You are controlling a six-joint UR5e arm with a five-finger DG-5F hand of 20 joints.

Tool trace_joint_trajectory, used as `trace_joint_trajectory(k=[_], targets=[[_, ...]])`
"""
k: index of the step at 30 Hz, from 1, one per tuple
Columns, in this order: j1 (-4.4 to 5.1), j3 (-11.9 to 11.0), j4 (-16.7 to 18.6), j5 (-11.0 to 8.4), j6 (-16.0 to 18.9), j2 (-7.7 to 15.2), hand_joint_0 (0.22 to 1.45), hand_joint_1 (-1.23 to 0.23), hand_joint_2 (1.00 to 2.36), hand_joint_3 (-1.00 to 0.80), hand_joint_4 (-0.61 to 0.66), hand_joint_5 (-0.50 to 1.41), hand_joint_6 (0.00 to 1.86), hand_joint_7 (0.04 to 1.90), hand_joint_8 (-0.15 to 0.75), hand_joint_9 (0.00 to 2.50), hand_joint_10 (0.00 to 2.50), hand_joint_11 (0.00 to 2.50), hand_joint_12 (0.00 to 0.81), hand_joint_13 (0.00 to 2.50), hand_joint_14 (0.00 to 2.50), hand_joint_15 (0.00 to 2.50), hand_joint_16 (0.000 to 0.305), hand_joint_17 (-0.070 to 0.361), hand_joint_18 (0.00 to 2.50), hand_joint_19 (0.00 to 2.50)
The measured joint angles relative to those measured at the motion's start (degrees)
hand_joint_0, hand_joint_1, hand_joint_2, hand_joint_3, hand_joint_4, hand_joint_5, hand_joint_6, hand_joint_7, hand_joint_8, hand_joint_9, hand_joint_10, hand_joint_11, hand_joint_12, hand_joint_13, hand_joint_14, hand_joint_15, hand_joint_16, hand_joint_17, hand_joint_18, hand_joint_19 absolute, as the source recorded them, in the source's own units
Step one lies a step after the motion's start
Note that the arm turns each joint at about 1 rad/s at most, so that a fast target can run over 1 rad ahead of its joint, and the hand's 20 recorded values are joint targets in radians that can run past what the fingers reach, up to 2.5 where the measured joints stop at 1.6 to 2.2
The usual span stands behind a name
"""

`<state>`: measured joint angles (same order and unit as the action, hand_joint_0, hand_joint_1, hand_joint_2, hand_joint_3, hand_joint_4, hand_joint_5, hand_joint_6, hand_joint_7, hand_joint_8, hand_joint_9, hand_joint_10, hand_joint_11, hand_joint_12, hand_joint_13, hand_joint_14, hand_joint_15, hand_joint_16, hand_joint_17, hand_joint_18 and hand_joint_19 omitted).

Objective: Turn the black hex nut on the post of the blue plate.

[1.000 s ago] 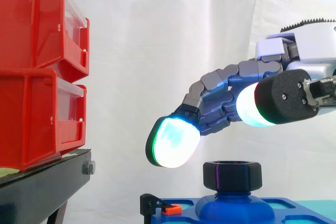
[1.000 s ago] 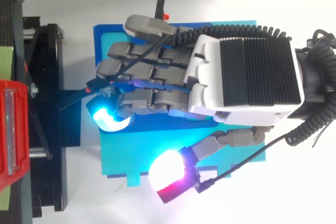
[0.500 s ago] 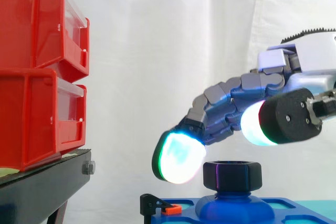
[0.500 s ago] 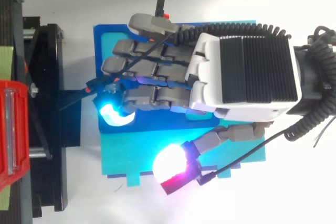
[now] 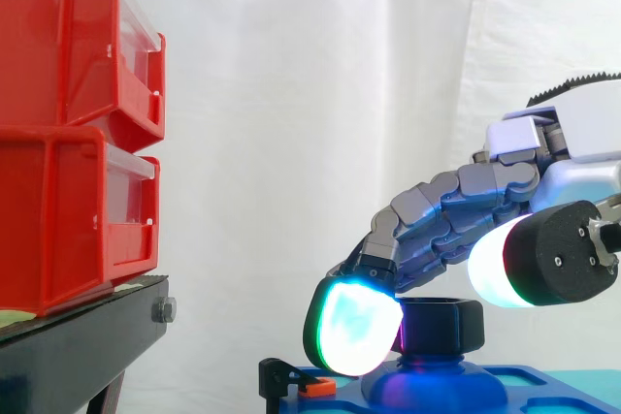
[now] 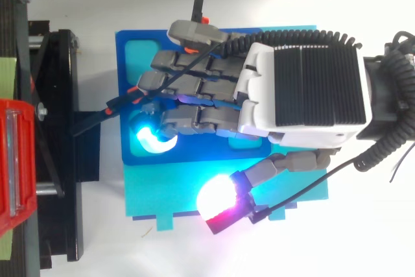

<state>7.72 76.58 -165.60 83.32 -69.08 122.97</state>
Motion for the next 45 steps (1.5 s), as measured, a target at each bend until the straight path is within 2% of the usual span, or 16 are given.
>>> trace_joint_trajectory(k=[7, 20, 31, 36, 45], targets=[[-0.39, -0.2, -0.1, 0.81, -0.2, 0.0, 0.49, -0.43, 1.0, -0.5, 0.15, -0.21, 0.5, 0.76, 0.229, 0.3, 0.0, 0.0, 0.35, 0.17, 0.0, 0.0, 0.053, 0.118, 0.0, 0.02], [-1.86, -0.3, -0.1, 2.92, -0.3, 0.0, 0.49, -0.42, 1.0, -0.5, 0.16, -0.21, 0.5, 0.76, 0.228, 0.3, 0.0, 0.0, 0.351, 0.17, 0.0, 0.0, 0.053, 0.118, 0.0, 0.02], [-3.85, -0.5, -0.1, 6.92, -0.4, 0.0, 0.49, -0.42, 1.0, -0.5, 0.16, -0.21, 0.5, 0.76, 0.228, 0.3, 0.0, 0.0, 0.349, 0.16, 0.0, 0.0, 0.053, 0.119, 0.0, 0.02], [-5.18, -1.3, -0.3, 9.21, -0.6, 0.0, 0.49, -0.42, 1.0, -0.5, 0.16, -0.21, 0.5, 0.76, 0.228, 0.3, 0.0, 0.0, 0.349, 0.16, 0.0, 0.0, 0.053, 0.119, 0.0, 0.02], [-7.07, -1.9, -0.3, 11.69, -1.6, 0.0, 0.49, -0.42, 1.0, -0.5, 0.17, -0.21, 0.5, 0.76, 0.227, 0.3, 0.0, 0.0, 0.348, 0.16, 0.0, 0.0, 0.053, 0.119, 0.0, 0.02]])
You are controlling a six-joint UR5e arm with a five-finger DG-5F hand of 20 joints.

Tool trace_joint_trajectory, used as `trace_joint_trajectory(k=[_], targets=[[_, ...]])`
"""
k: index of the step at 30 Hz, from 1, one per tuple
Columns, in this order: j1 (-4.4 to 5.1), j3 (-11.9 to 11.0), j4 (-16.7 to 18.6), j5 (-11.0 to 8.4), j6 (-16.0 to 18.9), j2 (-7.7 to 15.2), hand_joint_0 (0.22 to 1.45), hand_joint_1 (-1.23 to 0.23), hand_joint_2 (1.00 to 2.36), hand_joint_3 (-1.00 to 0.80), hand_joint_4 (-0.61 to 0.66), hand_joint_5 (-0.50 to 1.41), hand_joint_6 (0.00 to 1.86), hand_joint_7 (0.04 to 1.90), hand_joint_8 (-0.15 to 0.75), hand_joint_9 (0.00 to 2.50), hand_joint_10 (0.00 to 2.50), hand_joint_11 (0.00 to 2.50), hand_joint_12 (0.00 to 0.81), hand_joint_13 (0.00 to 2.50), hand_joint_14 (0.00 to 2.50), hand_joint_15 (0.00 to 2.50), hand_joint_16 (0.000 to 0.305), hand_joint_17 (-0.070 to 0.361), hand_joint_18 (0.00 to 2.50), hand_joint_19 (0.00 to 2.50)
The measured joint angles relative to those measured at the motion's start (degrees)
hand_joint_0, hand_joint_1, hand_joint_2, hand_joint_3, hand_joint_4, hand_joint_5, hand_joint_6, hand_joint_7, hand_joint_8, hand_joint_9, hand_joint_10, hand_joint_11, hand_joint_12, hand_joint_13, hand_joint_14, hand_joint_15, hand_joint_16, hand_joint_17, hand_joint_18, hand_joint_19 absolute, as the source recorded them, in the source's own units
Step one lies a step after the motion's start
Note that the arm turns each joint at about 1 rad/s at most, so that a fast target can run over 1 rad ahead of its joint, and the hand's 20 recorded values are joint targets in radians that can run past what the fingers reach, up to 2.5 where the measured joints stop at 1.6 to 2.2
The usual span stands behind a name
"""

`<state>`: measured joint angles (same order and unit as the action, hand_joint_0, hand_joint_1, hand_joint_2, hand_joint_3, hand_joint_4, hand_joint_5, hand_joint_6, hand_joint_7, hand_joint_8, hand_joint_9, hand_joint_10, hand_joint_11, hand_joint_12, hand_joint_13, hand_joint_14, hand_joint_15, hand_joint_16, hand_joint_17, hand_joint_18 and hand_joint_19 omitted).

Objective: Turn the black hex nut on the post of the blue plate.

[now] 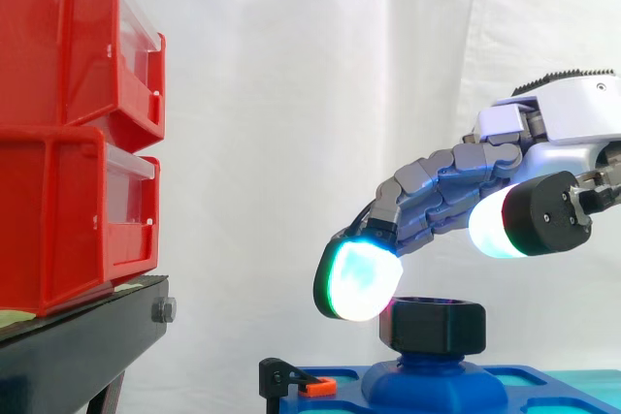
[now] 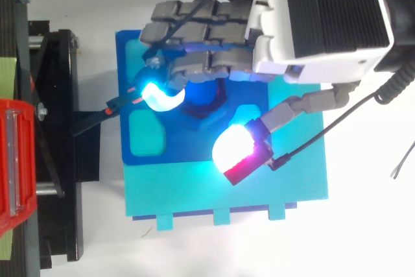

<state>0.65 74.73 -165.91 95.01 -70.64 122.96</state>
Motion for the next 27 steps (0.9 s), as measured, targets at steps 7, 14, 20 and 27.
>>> trace_joint_trajectory(k=[7, 14, 20, 27], targets=[[-1.14, 0.0, 0.2, 1.88, -0.4, 0.0, 0.49, -0.42, 1.0, -0.5, 0.17, -0.21, 0.5, 0.76, 0.227, 0.3, 0.0, 0.0, 0.349, 0.16, 0.0, 0.0, 0.053, 0.119, 0.0, 0.02], [-2.09, 0.0, 0.1, 3.47, -0.5, 0.0, 0.49, -0.43, 1.0, -0.5, 0.17, -0.21, 0.5, 0.76, 0.227, 0.3, 0.0, 0.0, 0.349, 0.16, 0.0, 0.0, 0.053, 0.119, 0.0, 0.02], [-2.91, 0.0, -0.1, 4.63, -0.5, 0.0, 0.49, -0.43, 1.0, -0.5, 0.17, -0.21, 0.5, 0.76, 0.227, 0.3, 0.0, 0.0, 0.348, 0.16, 0.0, 0.0, 0.053, 0.119, 0.0, 0.02], [-4.15, 0.0, -0.3, 6.24, -0.5, 0.0, 0.49, -0.43, 1.0, -0.5, 0.17, -0.21, 0.5, 0.76, 0.227, 0.3, 0.0, 0.0, 0.348, 0.15, 0.0, 0.0, 0.053, 0.119, 0.0, 0.02]])
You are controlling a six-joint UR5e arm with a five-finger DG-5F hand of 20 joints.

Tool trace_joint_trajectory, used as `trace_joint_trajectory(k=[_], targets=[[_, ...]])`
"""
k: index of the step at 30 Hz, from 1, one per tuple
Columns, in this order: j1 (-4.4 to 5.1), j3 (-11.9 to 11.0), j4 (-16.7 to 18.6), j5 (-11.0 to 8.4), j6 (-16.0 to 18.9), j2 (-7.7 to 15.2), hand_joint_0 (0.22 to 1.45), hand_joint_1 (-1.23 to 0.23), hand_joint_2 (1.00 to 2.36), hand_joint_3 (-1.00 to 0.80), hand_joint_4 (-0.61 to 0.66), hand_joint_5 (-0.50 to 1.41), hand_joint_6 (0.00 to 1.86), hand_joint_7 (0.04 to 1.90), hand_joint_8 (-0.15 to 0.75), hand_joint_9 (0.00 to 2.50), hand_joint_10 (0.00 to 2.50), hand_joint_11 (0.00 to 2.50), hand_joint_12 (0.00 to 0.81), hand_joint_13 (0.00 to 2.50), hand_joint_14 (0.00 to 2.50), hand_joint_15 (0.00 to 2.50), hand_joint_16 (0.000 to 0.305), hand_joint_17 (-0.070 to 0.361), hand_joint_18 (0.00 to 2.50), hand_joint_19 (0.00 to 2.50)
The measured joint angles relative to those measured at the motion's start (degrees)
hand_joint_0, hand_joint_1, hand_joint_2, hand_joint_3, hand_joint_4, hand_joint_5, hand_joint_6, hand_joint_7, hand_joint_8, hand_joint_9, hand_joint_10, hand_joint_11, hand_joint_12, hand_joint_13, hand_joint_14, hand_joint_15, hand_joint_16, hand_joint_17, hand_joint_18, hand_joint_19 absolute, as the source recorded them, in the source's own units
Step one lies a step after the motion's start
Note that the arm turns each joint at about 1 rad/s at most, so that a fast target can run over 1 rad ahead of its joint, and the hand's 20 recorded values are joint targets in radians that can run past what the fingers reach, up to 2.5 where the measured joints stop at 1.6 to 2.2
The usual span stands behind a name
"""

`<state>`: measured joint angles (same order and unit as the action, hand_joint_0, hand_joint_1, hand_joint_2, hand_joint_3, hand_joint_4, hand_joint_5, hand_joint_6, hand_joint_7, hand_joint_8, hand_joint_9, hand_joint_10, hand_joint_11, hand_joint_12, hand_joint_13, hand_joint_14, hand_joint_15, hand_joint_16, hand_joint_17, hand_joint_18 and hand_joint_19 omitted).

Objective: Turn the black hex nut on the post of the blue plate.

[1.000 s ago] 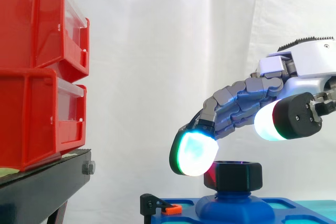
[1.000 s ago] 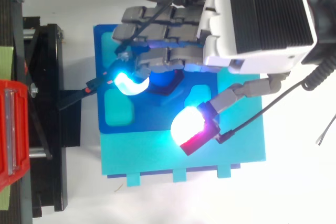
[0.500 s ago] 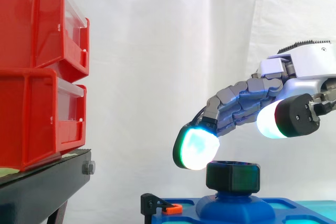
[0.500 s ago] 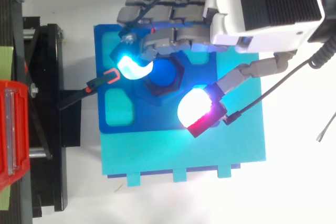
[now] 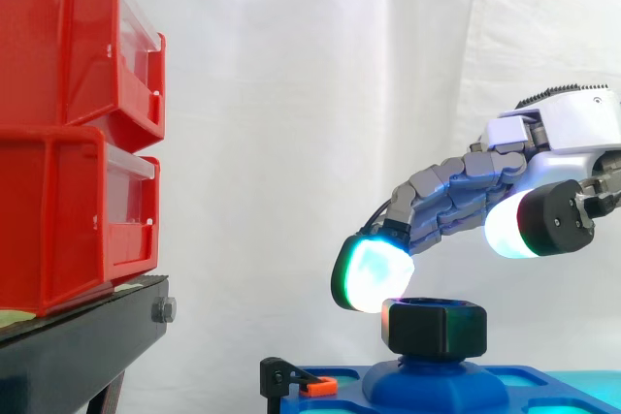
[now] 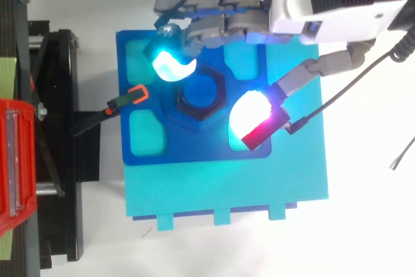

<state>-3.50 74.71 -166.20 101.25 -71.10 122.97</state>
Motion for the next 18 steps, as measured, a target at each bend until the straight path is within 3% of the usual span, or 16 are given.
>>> trace_joint_trajectory(k=[10, 18], targets=[[-1.65, 0.0, 0.1, 1.98, 0.0, 0.0, 0.49, -0.43, 1.0, -0.5, 0.17, -0.21, 0.5, 0.76, 0.227, 0.3, 0.0, 0.0, 0.348, 0.15, 0.0, 0.0, 0.053, 0.119, 0.0, 0.02], [-1.56, -2.1, -0.7, 2.22, 0.0, 0.0, 0.49, -0.43, 1.0, -0.5, 0.17, -0.21, 0.5, 0.77, 0.227, 0.3, 0.0, 0.0, 0.349, 0.16, 0.0, 0.0, 0.053, 0.12, 0.0, 0.02]])
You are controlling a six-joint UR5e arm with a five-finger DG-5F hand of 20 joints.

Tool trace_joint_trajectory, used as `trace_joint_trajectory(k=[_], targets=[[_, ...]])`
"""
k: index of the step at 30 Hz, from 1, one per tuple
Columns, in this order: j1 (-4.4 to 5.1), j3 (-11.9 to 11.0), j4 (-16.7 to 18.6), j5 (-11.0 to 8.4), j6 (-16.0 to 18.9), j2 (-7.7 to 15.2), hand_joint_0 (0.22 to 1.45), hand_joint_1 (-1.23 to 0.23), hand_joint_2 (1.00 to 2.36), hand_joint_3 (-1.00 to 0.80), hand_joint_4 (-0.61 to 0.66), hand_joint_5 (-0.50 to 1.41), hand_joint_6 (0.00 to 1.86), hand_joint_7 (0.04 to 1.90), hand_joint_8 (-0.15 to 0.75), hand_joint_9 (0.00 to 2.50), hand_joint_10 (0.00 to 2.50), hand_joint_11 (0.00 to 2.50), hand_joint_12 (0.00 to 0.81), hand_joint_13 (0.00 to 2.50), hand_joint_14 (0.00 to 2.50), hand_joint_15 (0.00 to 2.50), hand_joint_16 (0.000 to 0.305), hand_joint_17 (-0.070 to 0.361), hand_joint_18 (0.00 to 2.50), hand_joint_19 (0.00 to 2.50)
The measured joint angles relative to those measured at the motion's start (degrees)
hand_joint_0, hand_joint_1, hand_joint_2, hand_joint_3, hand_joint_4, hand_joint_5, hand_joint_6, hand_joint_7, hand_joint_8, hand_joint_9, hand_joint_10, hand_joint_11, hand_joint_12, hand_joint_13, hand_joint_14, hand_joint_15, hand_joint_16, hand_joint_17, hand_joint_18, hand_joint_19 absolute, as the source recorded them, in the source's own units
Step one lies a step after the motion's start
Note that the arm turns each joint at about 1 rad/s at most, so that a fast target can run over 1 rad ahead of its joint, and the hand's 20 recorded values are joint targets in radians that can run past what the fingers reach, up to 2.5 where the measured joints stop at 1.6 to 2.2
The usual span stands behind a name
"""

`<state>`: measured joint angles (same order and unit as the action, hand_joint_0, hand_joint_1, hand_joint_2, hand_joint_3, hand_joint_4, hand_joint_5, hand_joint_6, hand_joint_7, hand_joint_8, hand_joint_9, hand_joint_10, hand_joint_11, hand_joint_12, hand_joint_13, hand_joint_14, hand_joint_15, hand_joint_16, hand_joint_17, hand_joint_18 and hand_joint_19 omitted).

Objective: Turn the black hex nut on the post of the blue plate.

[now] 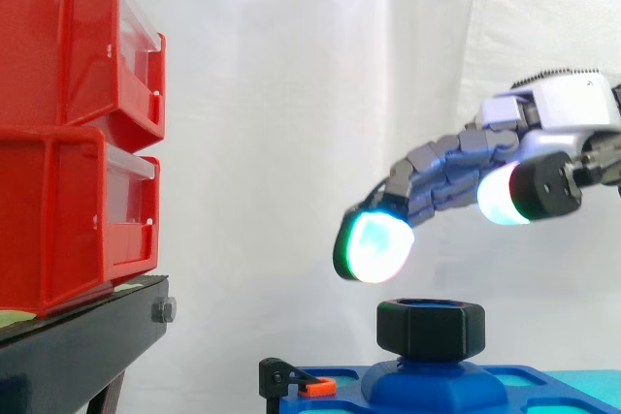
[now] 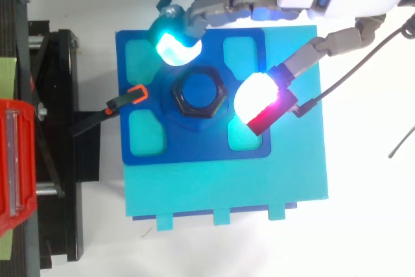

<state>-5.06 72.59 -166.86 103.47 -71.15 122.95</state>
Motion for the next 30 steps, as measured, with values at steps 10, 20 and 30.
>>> trace_joint_trajectory(k=[10, 20, 30], targets=[[2.43, -3.0, -1.5, -2.9, -0.9, 0.0, 0.49, -0.43, 1.0, -0.5, 0.17, -0.21, 0.5, 0.76, 0.229, 0.3, 0.0, 0.0, 0.35, 0.16, 0.0, 0.0, 0.053, 0.12, 0.0, 0.02], [7.34, -3.1, -2.9, -9.26, -1.4, 0.0, 0.49, -0.43, 1.0, -0.5, 0.18, -0.21, 0.5, 0.76, 0.229, 0.3, 0.0, 0.0, 0.35, 0.15, 0.0, 0.0, 0.053, 0.12, 0.0, 0.03], [9.63, -3.1, -5.0, -11.69, -1.5, 0.1, 0.49, -0.42, 1.0, -0.5, 0.18, -0.2, 0.5, 0.76, 0.228, 0.3, 0.0, 0.0, 0.351, 0.15, 0.0, 0.0, 0.053, 0.12, 0.0, 0.03]])
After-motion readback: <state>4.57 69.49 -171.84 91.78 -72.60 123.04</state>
